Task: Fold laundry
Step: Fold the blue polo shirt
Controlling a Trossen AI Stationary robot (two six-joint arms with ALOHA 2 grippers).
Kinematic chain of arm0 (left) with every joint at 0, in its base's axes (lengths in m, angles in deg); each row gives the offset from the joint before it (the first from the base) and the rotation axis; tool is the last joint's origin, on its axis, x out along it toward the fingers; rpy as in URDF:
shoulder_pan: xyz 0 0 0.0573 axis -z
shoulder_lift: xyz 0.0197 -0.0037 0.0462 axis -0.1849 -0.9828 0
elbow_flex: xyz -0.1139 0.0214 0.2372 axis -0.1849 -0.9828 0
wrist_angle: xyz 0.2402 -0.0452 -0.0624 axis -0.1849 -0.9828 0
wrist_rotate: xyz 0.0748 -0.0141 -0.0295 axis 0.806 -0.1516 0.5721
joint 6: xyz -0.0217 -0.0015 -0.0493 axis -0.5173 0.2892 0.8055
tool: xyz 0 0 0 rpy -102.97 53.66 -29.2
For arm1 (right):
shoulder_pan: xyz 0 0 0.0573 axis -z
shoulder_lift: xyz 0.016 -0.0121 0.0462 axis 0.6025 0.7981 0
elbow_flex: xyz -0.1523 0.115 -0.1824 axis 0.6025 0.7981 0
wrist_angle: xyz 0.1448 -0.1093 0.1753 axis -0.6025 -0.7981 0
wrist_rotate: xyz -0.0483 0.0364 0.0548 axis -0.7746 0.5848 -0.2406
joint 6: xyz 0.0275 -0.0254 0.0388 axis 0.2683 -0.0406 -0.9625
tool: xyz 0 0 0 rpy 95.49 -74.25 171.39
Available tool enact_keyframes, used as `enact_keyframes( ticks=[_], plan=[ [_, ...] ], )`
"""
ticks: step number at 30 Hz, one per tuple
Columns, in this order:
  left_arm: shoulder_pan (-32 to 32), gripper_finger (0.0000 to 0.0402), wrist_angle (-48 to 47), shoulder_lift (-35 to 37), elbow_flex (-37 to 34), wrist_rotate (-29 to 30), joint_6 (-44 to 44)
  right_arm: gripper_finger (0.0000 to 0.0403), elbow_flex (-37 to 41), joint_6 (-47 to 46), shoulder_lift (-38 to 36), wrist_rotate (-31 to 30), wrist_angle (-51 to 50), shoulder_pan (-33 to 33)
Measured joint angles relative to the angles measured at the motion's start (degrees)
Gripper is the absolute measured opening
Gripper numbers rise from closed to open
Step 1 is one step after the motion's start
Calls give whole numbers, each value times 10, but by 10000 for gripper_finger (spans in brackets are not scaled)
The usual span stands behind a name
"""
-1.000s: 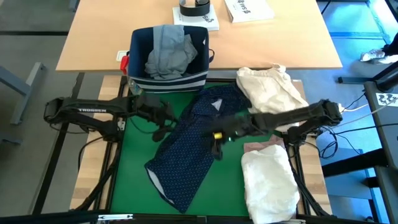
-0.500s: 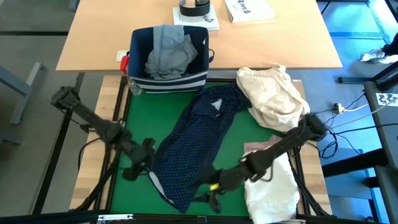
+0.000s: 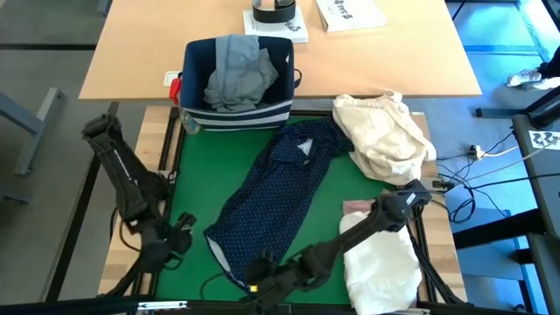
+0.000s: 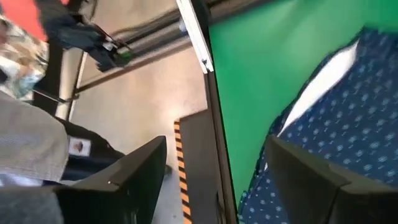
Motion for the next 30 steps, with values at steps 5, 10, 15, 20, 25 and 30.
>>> enact_keyframes(
  ticks=[5, 10, 15, 20, 25, 30],
  plan=[
    [57, 188, 1, 0, 0, 42, 14, 273, 20, -51, 39, 5, 17, 0],
    [81, 188, -1, 0, 0, 94, 14, 273, 21, -29, 76, -9, -7, 3],
    [81, 188, -1, 0, -1, 129, 11, 273, 21, 26, 107, -20, 41, 5],
    [81, 188, -1, 0, -1, 149, 10, 273, 21, 43, 136, -28, 45, 5],
    [81, 188, 0, -1, -1, 184, 9, 273, 20, 75, 147, 2, 32, 4],
    [69, 188, 22, -11, -17, 210, 9, 250, 18, 116, 144, -9, -43, 5]
  ],
)
